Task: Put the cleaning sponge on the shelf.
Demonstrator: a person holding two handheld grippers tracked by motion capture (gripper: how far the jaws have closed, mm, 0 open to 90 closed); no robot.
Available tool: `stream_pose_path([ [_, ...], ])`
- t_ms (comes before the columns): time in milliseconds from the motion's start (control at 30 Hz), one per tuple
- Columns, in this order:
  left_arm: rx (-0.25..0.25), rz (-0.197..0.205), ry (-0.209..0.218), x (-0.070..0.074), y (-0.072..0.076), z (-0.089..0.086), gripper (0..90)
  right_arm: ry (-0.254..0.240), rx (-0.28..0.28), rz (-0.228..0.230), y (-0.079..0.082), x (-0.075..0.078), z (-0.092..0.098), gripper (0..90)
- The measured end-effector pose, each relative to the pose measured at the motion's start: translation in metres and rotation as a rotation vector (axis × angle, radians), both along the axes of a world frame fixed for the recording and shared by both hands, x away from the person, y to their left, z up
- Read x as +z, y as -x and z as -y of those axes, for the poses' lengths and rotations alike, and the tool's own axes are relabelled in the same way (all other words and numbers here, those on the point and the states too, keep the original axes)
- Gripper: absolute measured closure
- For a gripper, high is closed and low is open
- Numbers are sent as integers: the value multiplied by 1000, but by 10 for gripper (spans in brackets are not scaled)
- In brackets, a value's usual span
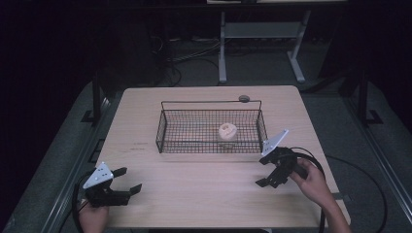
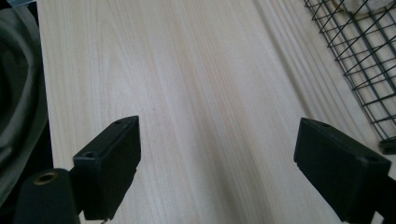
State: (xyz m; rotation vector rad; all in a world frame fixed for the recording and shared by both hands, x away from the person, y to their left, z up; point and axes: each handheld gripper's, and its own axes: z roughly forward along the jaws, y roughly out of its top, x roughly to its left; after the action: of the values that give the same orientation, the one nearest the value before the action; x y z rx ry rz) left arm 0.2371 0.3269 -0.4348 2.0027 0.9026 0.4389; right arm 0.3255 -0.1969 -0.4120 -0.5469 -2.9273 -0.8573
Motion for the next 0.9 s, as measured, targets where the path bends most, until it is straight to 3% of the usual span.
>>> stream_pose_path([
  [900,-4,-1,-1,-1,-1,2,137,-4,-26,4,25,-18,16,146],
])
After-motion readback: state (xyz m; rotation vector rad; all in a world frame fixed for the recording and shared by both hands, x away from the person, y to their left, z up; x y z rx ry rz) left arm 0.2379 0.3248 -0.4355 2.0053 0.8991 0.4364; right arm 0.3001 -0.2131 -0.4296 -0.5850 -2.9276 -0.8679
